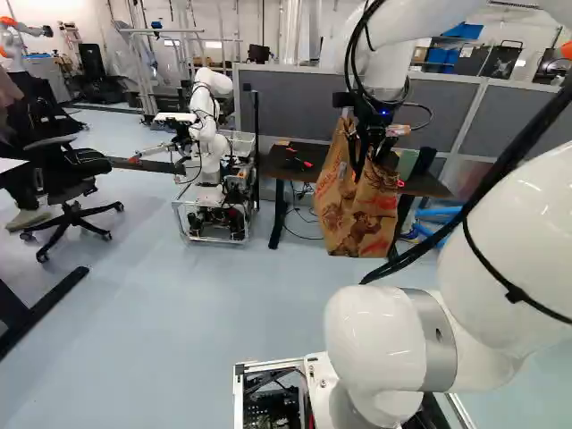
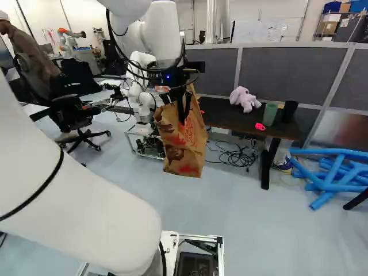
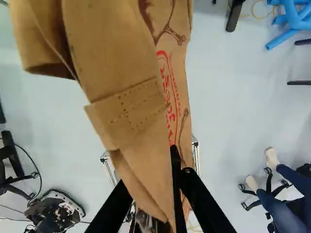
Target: Pick up the bag on the ground and place it on the table
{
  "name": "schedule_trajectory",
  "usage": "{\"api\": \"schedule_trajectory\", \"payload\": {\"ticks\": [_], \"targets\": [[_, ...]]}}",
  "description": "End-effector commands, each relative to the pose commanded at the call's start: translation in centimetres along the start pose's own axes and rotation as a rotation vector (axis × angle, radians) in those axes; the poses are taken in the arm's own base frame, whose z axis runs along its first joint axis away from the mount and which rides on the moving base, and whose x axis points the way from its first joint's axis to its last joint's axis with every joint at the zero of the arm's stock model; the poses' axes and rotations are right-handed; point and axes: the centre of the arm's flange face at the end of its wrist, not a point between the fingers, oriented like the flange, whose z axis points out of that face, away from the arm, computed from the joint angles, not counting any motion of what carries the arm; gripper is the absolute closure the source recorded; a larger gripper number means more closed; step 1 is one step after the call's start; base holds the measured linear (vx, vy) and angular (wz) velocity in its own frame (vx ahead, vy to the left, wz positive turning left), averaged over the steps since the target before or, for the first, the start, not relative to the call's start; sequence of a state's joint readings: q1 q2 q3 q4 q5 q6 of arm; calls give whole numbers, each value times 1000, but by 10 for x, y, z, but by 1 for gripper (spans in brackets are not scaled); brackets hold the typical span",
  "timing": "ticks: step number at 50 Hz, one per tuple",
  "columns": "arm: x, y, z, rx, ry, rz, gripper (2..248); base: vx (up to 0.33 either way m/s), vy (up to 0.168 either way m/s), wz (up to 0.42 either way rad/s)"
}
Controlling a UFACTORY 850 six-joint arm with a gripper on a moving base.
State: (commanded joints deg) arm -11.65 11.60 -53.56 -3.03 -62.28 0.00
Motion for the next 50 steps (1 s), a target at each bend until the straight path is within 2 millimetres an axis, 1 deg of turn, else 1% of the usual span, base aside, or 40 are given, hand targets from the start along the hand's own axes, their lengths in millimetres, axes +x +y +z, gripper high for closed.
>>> {"api": "schedule_trajectory", "payload": {"ticks": [15, 32, 50], "targets": [[0, 0, 0, 0, 0, 0, 224, -16, -17, -89], [0, 0, 0, 0, 0, 0, 224, 0, -4, -21], [0, 0, 0, 0, 0, 0, 224, 2, -26, -124]]}}
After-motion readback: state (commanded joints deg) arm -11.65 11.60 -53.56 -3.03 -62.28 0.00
